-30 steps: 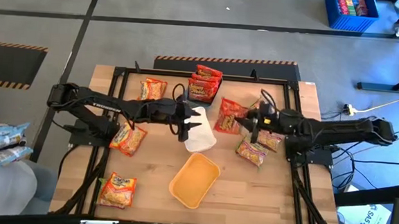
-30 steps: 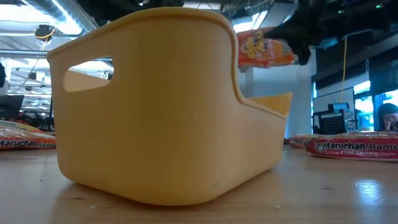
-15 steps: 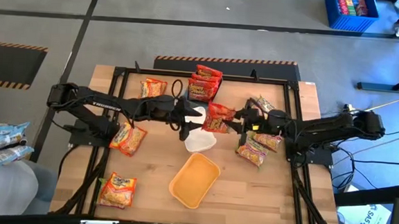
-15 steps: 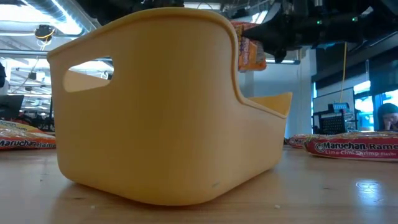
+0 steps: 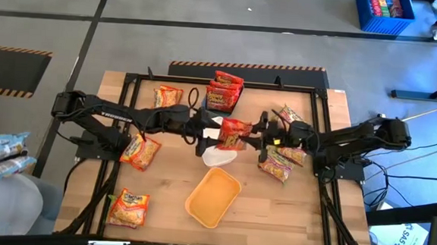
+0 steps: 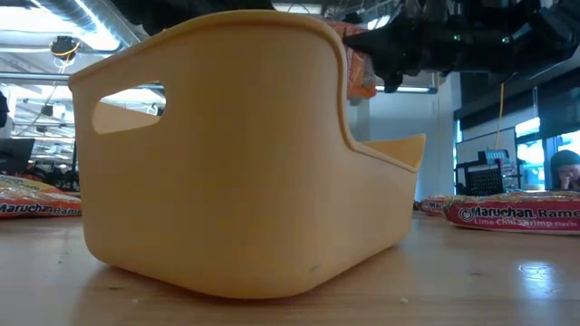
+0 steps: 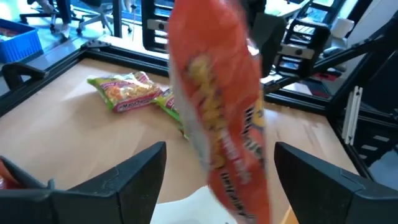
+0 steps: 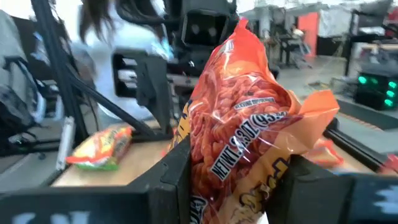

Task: Sort Maruchan noodles
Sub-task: Put the red noodle pack into the blue bin

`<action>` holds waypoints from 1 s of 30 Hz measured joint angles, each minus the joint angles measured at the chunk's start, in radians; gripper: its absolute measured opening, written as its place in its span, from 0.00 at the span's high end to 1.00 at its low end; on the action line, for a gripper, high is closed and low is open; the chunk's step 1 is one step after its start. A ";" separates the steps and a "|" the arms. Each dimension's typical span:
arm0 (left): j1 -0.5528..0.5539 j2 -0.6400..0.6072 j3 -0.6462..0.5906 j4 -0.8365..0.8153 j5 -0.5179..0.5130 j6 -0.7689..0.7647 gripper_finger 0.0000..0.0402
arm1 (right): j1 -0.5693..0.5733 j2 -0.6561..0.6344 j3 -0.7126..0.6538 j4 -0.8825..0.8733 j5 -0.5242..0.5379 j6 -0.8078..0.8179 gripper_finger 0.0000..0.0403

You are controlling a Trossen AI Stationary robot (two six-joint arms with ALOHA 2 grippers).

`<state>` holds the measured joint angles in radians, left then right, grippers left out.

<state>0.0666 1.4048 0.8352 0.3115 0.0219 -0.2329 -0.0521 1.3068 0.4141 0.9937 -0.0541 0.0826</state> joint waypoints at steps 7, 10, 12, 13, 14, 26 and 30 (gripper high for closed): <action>-0.025 0.021 0.000 0.052 0.018 0.005 0.28 | 0.000 0.062 0.023 0.110 -0.009 0.002 0.70; -0.032 0.048 0.001 0.099 0.027 0.005 0.30 | 0.000 0.099 0.058 0.109 -0.009 0.002 0.70; -0.035 0.055 0.000 0.103 0.024 0.004 0.32 | 0.000 0.127 0.074 0.107 -0.009 0.002 0.70; -0.035 0.057 0.000 0.103 0.020 0.004 0.34 | 0.000 0.134 0.082 0.106 -0.009 0.002 0.70; -0.034 0.058 0.000 0.102 0.018 0.004 0.36 | 0.000 0.143 0.090 0.107 -0.009 0.002 0.70; -0.018 0.058 0.000 0.097 0.012 0.019 0.64 | 0.000 0.151 0.095 0.108 -0.008 0.017 0.70; -0.014 0.058 0.000 0.098 0.022 0.024 0.68 | 0.000 0.151 0.095 0.109 -0.008 0.027 0.66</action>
<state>0.0522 1.4631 0.8356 0.4090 0.0440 -0.2086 -0.0517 1.4582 0.5091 1.1023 -0.0624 0.1096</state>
